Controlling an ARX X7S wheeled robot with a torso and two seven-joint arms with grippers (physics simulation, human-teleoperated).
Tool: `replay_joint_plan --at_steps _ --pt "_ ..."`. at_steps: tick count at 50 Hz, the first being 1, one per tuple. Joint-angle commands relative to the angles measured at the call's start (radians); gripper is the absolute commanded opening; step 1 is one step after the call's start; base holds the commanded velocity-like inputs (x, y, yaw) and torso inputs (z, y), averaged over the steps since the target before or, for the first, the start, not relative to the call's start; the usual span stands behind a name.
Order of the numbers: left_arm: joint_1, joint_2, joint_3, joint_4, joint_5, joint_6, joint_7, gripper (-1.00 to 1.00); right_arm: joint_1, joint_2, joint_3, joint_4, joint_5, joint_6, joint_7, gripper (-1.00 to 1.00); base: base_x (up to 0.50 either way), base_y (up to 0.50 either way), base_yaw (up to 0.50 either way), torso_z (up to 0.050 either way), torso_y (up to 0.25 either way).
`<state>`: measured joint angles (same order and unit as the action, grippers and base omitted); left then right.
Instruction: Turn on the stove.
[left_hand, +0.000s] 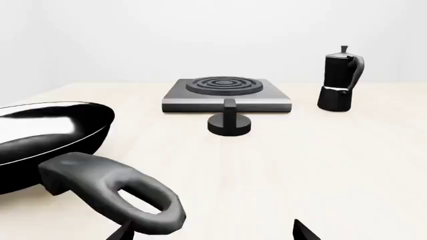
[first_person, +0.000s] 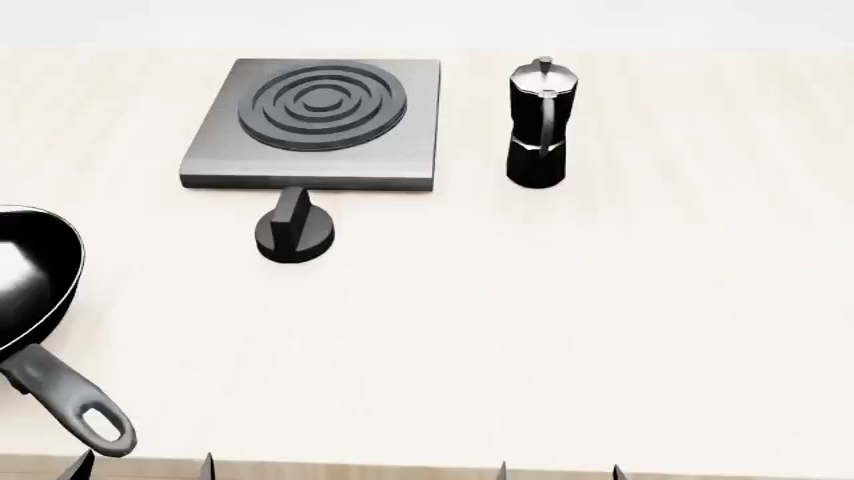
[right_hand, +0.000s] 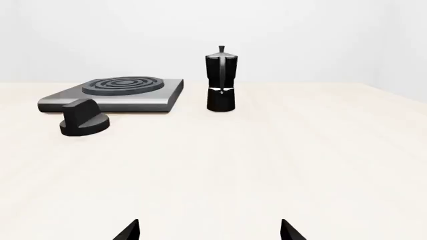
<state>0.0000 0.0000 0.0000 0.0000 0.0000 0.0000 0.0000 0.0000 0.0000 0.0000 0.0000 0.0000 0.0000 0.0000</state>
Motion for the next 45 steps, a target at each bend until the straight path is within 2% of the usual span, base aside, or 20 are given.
replay_joint_plan --at_steps 1,11,18,25,36,45 --pt "0.002 -0.016 0.019 0.001 -0.014 0.005 -0.018 1.00 0.001 0.016 -0.024 -0.001 0.002 0.008 0.026 1.00 0.00 0.00 0.00 0.000 0.000" --pt "0.012 -0.048 0.058 0.016 -0.025 0.002 -0.057 1.00 -0.010 0.051 -0.068 -0.059 0.002 0.062 0.066 1.00 0.00 0.00 0.00 0.000 0.000" --pt "0.029 -0.063 0.083 0.111 -0.012 -0.065 -0.082 1.00 -0.028 0.073 -0.092 -0.218 0.007 0.172 0.064 1.00 0.00 0.00 0.00 0.000 0.000" --pt "0.033 -0.075 0.085 0.260 -0.033 -0.159 -0.094 1.00 -0.022 0.093 -0.125 -0.345 -0.017 0.299 0.071 1.00 0.00 0.00 0.00 0.000 0.000" --pt "0.003 -0.098 0.115 0.370 -0.026 -0.283 -0.110 1.00 0.009 0.101 -0.143 -0.490 -0.019 0.425 0.085 1.00 0.00 0.00 0.00 0.000 0.000" --pt "-0.085 -0.111 0.126 0.510 -0.032 -0.432 -0.118 1.00 0.072 0.119 -0.159 -0.665 -0.030 0.620 0.091 1.00 0.00 0.00 0.00 0.000 0.000"
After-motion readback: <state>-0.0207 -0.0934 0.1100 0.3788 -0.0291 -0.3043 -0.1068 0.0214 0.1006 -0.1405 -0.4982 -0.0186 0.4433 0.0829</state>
